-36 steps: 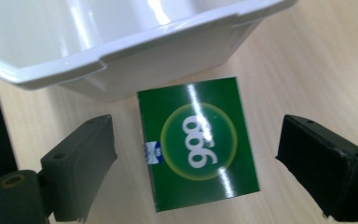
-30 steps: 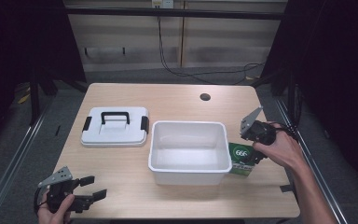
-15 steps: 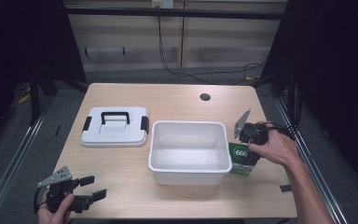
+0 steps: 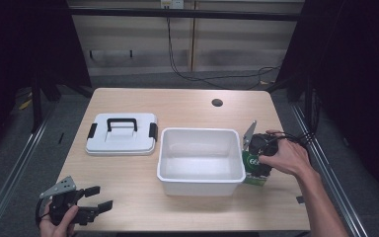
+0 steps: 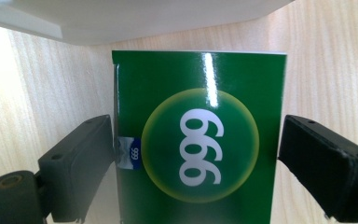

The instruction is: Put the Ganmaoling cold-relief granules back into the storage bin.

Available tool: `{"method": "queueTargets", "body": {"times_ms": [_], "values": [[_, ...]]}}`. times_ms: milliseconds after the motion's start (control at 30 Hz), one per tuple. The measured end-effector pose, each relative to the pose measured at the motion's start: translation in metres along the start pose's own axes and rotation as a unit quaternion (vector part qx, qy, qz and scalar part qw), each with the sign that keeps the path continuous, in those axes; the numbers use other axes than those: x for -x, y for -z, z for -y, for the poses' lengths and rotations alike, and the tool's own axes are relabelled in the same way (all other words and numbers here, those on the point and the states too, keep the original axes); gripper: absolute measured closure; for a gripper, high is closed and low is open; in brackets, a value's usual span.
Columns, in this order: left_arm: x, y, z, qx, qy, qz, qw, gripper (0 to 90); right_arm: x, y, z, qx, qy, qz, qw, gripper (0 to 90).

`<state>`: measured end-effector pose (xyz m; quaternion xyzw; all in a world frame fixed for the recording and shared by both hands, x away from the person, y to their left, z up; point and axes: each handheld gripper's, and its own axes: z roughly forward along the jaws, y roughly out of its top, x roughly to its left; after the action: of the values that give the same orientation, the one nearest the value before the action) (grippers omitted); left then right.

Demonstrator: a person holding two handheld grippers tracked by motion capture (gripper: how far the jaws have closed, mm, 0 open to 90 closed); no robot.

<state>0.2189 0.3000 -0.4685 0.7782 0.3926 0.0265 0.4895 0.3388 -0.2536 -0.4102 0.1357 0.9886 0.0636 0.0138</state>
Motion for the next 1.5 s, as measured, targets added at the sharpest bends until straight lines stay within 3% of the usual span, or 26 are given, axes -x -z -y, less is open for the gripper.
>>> {"method": "queueTargets", "body": {"times_ms": [100, 233, 267, 433, 700, 767, 867, 1400, 1500], "values": [[0.0, 0.0, 0.0, 0.0, 0.0, 0.0, 1.0, 16.9, 0.001, -0.004, 0.0, 0.0, 0.009, -0.003, 1.0, 9.6], [0.0, 0.0, 0.0, 0.0, 0.001, 0.0, 1.0, 16.9, -0.001, -0.008, -0.001, -0.011, 0.002, -0.009, 0.9999, 11.6], [0.0, 0.0, 0.0, 0.0, 0.0, 0.0, 1.0, 16.9, 0.001, -0.009, -0.001, -0.009, 0.018, -0.009, 0.9998, 12.2], [0.0, 0.0, 0.0, -0.001, 0.0, 0.0, 1.0, 17.0, 0.001, -0.008, 0.0, -0.008, 0.029, -0.008, 0.9995, 13.6], [0.0, 0.0, 0.0, -0.001, 0.001, -0.001, 1.0, 17.0, -0.003, -0.005, 0.002, -0.013, 0.023, -0.008, 0.9996, 15.3], [0.0, 0.0, 0.0, -0.001, 0.001, -0.001, 1.0, 17.0, -0.002, -0.005, 0.003, -0.009, 0.031, -0.008, 0.9995, 15.4], [0.0, 0.0, 0.0, -0.001, 0.001, -0.001, 1.0, 16.9, -0.004, -0.002, 0.005, -0.01, 0.019, -0.008, 0.9997, 15.5], [0.0, 0.001, 0.0, -0.001, -0.001, -0.001, 1.0, 17.0, -0.007, 0.011, 0.018, 0.014, 0.01, -0.008, 0.9998, 15.7], [0.0, 0.0, 0.0, -0.001, 0.001, 0.0, 1.0, 17.0, -0.008, 0.016, 0.022, 0.028, 0.005, 0.005, 0.9996, 15.8]]}}
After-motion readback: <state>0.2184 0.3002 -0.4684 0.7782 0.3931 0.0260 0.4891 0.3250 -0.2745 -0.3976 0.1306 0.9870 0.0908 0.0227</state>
